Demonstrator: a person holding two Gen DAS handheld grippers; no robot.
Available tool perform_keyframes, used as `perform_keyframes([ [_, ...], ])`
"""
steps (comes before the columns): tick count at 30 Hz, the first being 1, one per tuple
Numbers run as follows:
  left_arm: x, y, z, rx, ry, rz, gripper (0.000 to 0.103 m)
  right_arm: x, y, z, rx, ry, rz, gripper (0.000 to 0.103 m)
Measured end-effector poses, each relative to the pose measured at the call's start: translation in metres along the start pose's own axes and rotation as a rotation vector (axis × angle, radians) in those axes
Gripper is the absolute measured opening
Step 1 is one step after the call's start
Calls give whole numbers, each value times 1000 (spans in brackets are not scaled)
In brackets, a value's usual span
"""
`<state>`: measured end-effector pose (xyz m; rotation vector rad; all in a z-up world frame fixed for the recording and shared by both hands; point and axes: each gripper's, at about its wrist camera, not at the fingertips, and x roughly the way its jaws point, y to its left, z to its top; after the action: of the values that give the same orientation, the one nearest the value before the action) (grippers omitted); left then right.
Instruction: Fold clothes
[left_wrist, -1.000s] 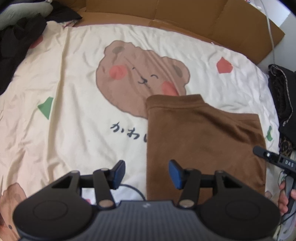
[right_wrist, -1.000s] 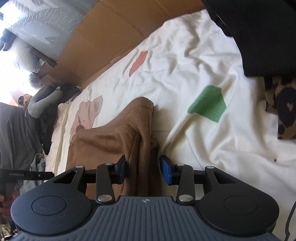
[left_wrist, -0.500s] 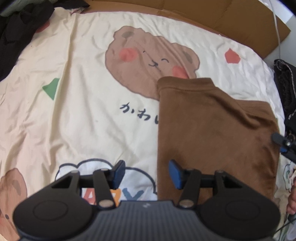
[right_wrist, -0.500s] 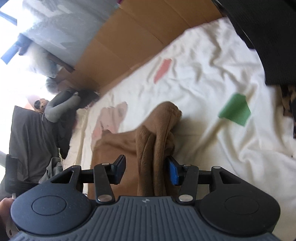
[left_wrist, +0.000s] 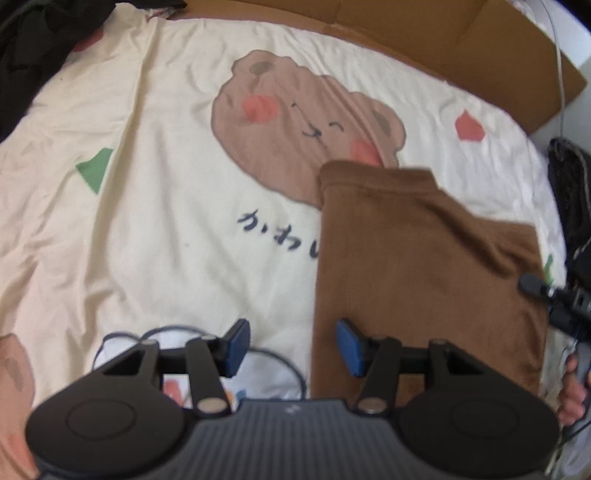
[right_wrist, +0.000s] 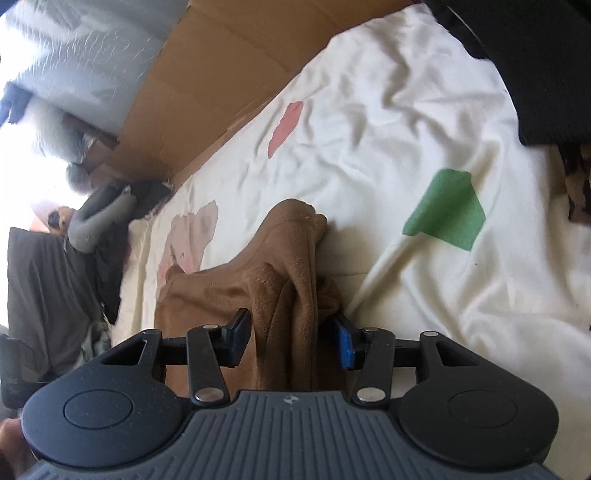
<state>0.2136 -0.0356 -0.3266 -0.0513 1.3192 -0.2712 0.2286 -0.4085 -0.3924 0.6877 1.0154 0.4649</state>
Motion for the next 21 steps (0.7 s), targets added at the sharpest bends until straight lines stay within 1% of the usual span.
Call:
perform_keyframes([
  [4,2,6,14,-29,-35,-58,55,1,-9,-1,37,-1,29,51],
  [6,2,8,18,-38,-45,-74,56,2,-12,1,53,0,39,50],
  [7,2,9,20,-37,-47,-77,56,3,-11,2,43,4,27,47],
  [8,3,9,21,-35,-48,-76,56,4,-10,2,32,8,14,39],
  [9,3,10,22,-35,-49,-76,56,5,-9,3,20,12,1,22],
  [10,3,12,24,-39,-51,-78,56,4,-6,4,-20,24,-8,19],
  [11,4,14,25,-43,-53,-82,56,1,-3,5,-40,30,1,17],
  [15,6,21,27,-63,-68,-125,58,-5,-1,9,-41,34,38,17],
  [18,8,24,27,-75,-66,-176,58,3,-5,11,-29,60,12,26],
  [19,8,25,27,-78,-65,-194,58,6,-8,12,-14,67,20,35],
  [21,10,26,28,-87,-63,-223,59,9,-15,12,25,76,45,36],
])
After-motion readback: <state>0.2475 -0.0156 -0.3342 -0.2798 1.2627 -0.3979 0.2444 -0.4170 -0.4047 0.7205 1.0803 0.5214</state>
